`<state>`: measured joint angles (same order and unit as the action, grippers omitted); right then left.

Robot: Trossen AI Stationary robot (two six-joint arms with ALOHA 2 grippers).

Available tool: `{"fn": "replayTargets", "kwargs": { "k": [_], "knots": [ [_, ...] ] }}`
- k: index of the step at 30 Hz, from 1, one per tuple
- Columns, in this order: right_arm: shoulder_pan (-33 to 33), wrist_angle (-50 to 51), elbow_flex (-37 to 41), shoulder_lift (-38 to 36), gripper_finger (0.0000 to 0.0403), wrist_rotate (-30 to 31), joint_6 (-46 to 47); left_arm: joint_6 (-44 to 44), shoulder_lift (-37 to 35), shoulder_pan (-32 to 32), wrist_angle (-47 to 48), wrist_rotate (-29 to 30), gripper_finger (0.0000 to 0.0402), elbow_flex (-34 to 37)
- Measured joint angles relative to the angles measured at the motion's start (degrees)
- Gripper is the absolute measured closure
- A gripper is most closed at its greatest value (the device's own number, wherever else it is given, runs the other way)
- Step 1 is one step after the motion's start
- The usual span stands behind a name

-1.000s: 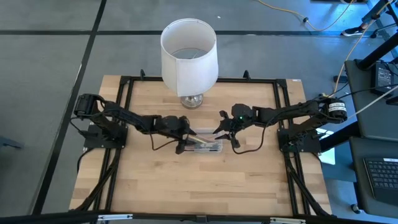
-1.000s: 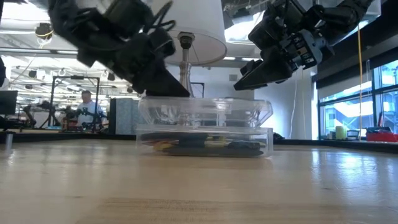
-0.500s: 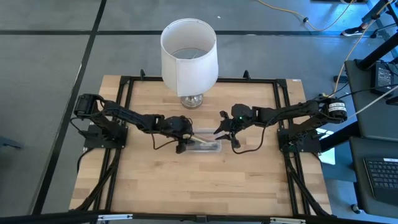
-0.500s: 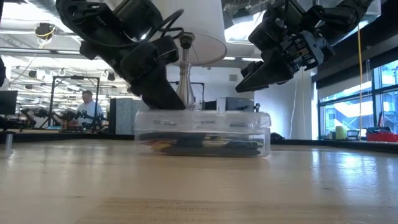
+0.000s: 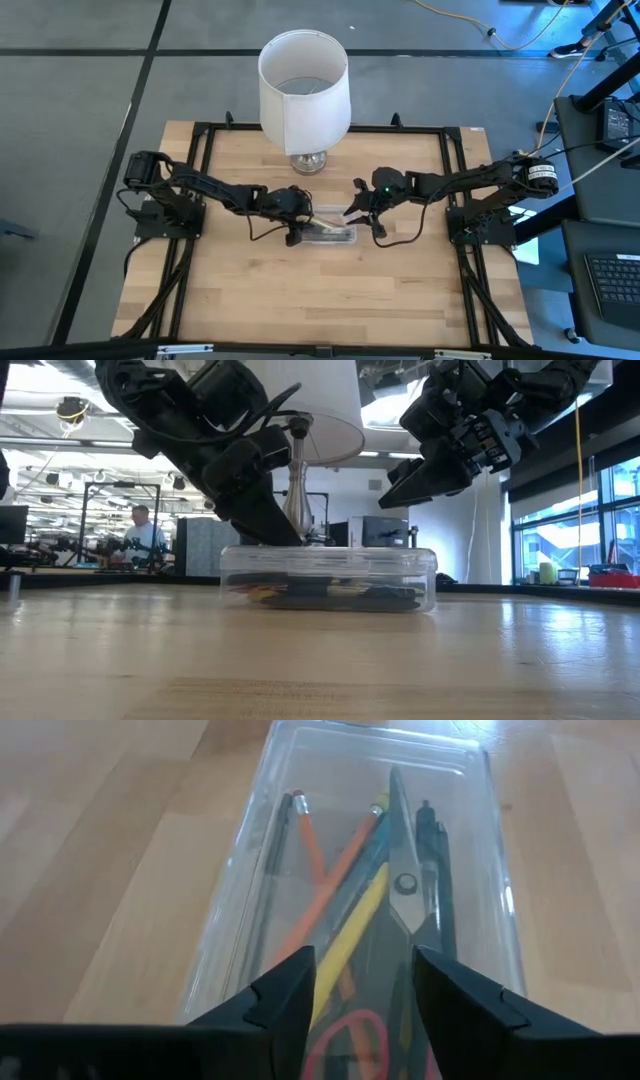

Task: Pick & place school supplies into a supply box
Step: Close the transparent supply box

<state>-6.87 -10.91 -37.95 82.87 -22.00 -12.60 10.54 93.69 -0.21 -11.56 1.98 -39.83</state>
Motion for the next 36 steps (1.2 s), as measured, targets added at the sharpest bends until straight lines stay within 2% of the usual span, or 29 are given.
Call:
{"fn": "replayTargets", "kwargs": {
  "k": [2, 4, 9, 11, 13, 19, 22, 24, 28, 34, 36],
  "knots": [
    [0.3, -0.1, 0.0, 0.0, 0.0269, 0.4, 0.0, 0.0, 0.4, 0.0, -0.1, 0.2, 0.0245, 0.0],
    [1.4, -0.2, 0.0, 0.0, 0.0269, 4.4, 0.1, 1.0, 0.4, 0.0, 0.0, 0.3, 0.0254, 0.0],
    [8.3, 5.0, -3.3, 0.0, 0.0269, 24.6, 0.0, 2.2, 0.5, -0.2, -0.2, 1.2, 0.0277, 0.1],
    [11.1, 7.8, -5.2, 0.0, 0.0269, 30.0, 0.5, 2.2, 0.6, -0.4, -0.3, 1.8, 0.0286, 0.1],
    [13.7, 8.0, -6.8, 0.0, 0.0269, 30.8, 1.8, 2.2, 0.6, -0.4, -0.3, 2.0, 0.0296, 0.1],
    [18.6, 2.2, -7.7, 0.0, 0.0269, 19.7, 7.8, 2.2, 0.6, -0.4, -0.3, 2.0, 0.0322, 0.2],
    [19.4, 0.0, -7.7, 0.0, 0.027, 18.4, 6.9, 2.3, 0.7, -0.4, -0.3, 2.0, 0.0333, 0.2],
    [20.6, -0.7, -7.8, 0.8, 0.0269, 23.3, 8.4, 2.3, 0.7, -0.4, -0.4, 1.9, 0.0337, 0.2],
    [24.5, -1.4, -7.7, 6.6, 0.027, 37.8, 6.6, 2.3, 0.7, -0.4, -0.5, 1.9, 0.034, 0.3],
    [29.0, -3.0, -11.4, 16.7, 0.0269, 53.0, 5.2, 3.4, 0.7, -0.4, -0.9, 1.5, 0.0337, 0.3],
    [30.2, -2.7, -14.5, 19.8, 0.0269, 56.0, 4.0, 3.9, 0.7, -0.4, -0.9, 1.3, 0.0339, 0.3]
  ]
}}
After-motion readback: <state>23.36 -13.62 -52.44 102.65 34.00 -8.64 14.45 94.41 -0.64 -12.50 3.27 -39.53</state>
